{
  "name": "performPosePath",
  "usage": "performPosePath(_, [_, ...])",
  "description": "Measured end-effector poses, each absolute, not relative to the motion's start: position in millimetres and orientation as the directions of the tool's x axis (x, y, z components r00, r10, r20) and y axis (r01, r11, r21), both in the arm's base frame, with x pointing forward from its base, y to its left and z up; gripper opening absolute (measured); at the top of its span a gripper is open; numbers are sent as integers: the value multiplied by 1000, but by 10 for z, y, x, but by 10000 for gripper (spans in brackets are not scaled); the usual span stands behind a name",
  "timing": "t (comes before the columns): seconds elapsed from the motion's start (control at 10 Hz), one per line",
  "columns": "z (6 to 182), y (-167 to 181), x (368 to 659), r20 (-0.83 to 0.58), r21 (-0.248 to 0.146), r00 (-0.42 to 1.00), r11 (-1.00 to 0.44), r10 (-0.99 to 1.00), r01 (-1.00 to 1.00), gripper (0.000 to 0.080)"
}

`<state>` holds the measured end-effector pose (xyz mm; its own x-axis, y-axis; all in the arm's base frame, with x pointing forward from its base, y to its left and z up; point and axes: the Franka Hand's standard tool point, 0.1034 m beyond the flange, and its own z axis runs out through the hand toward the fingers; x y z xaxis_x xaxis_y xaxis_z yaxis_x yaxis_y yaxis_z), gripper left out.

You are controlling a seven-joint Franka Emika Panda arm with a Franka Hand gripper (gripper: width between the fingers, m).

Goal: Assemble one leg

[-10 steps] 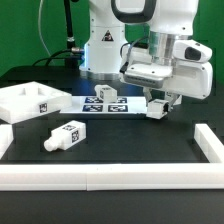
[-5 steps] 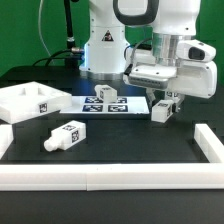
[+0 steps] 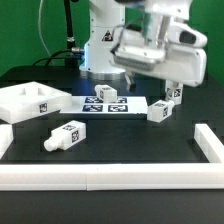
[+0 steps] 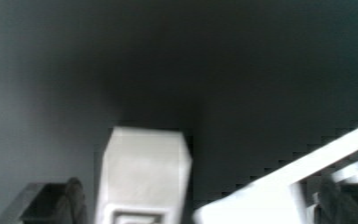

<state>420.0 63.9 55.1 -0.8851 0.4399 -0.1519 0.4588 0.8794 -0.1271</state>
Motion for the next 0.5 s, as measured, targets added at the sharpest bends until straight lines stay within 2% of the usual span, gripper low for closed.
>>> performPosePath(0.1, [789,424,4324,-196,-136,-873,870,446,474,649])
performPosePath(0.2, [859,305,4382,-209,-133,-865,863,456,487,649])
performPosePath(0.5, [865,245,4428,-212,-132,-862,861,460,492,649])
